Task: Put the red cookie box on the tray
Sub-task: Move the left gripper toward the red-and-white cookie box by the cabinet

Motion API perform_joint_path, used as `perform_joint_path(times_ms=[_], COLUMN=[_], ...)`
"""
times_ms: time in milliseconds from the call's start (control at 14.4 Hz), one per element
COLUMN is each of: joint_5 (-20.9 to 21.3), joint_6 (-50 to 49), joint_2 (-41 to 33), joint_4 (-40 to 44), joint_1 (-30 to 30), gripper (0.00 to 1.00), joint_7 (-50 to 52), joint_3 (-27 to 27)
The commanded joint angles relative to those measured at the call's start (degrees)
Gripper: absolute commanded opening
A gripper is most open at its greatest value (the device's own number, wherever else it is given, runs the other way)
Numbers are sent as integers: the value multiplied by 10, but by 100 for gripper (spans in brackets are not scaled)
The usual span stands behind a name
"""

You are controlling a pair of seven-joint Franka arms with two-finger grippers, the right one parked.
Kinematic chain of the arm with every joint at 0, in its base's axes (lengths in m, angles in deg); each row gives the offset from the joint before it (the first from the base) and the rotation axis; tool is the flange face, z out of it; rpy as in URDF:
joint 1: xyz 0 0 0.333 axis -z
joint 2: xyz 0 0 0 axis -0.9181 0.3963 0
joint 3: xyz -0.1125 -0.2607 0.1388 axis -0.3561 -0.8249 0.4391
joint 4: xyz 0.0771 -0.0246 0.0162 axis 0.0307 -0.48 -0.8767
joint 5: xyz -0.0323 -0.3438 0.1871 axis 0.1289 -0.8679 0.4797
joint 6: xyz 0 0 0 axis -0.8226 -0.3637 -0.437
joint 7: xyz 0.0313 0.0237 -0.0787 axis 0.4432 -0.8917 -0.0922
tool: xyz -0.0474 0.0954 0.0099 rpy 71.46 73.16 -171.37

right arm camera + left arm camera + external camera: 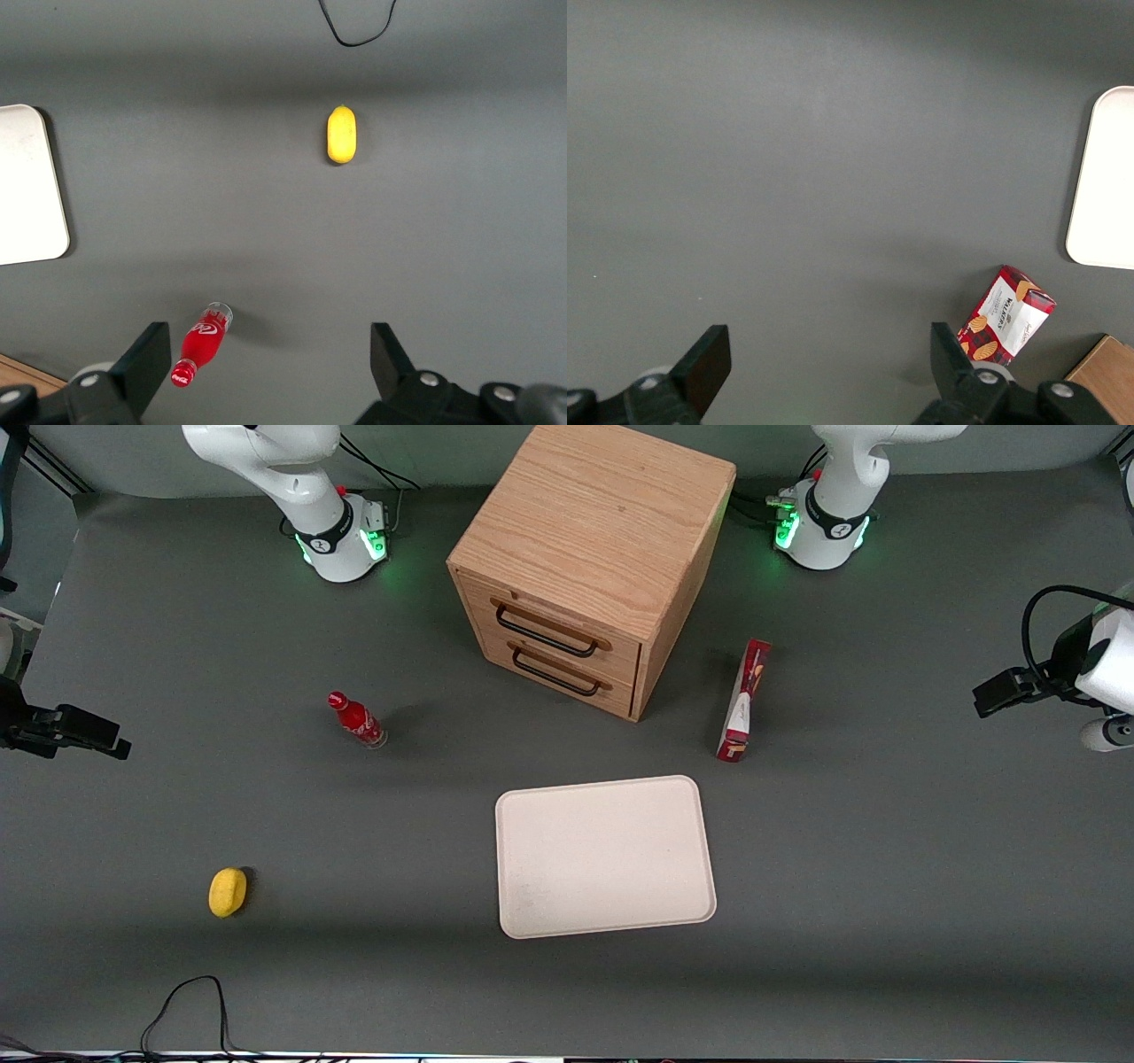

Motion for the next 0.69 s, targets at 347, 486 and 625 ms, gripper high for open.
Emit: perform_joint_path(times_ms=[347,486,625], joint_5=[-27,-31,-34], joint_6=[-39,-48,-60], joint_2=[-7,-15,-23], joint_4=[17,16,14], joint_1=[-7,-8,-8], gripper=[100,100,100], joint_7=[1,1,1], joint_3=[-8,-8,-8])
